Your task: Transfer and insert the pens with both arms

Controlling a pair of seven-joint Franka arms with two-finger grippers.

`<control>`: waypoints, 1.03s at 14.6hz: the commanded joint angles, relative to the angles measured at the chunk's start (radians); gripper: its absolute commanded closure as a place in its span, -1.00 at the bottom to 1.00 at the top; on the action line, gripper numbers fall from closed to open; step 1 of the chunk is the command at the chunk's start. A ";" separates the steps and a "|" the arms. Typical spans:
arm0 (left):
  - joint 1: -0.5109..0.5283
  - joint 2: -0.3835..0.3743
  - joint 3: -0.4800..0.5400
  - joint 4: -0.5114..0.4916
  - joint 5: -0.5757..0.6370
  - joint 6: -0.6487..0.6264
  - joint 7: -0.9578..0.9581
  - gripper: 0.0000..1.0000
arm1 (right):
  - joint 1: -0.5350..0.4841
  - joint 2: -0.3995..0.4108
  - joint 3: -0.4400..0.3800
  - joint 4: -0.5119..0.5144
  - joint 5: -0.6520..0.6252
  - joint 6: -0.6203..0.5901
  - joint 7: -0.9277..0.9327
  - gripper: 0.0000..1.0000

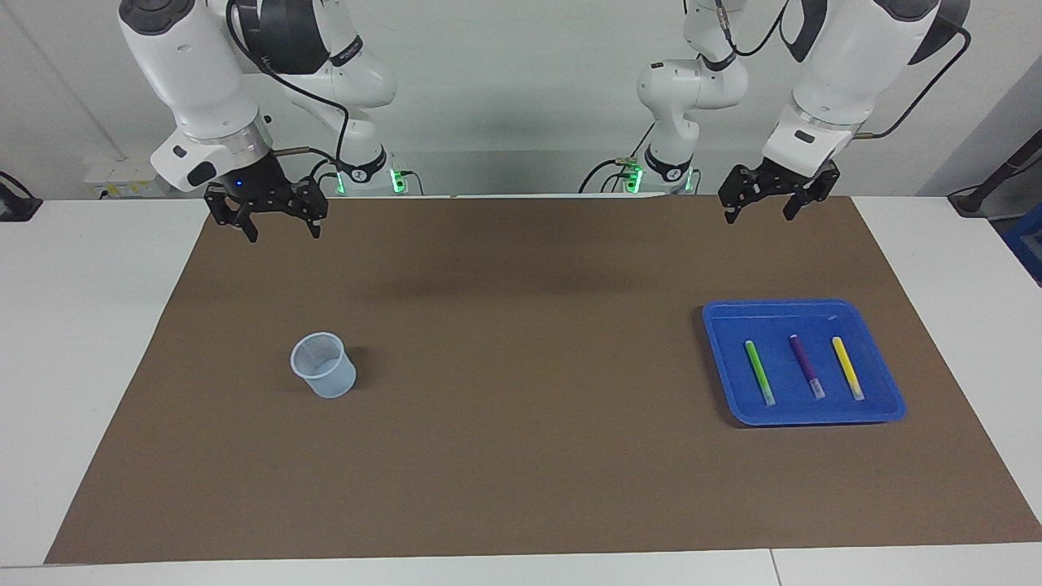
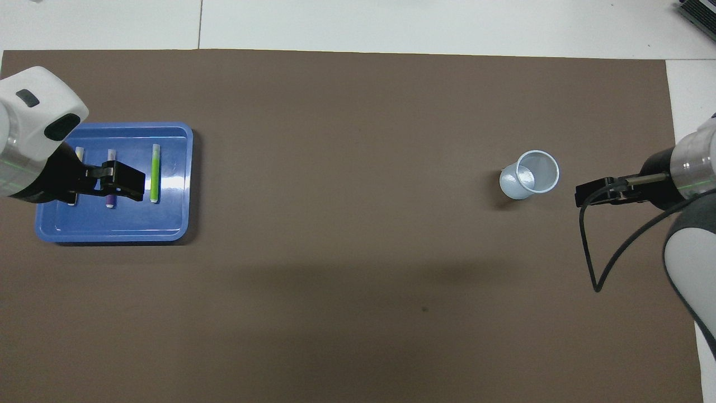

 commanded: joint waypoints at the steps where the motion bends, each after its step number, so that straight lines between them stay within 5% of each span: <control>1: -0.004 -0.007 0.006 -0.001 -0.015 -0.003 0.003 -1.00 | 0.001 -0.010 0.001 -0.016 -0.016 0.021 -0.007 -1.00; 8: -0.004 -0.007 0.006 -0.005 -0.015 0.020 0.004 -1.00 | 0.001 -0.010 0.001 -0.018 -0.016 0.023 -0.005 -1.00; 15: 0.050 -0.061 0.015 -0.168 -0.023 0.195 0.006 -1.00 | 0.001 -0.009 0.001 -0.018 -0.016 0.023 -0.005 -1.00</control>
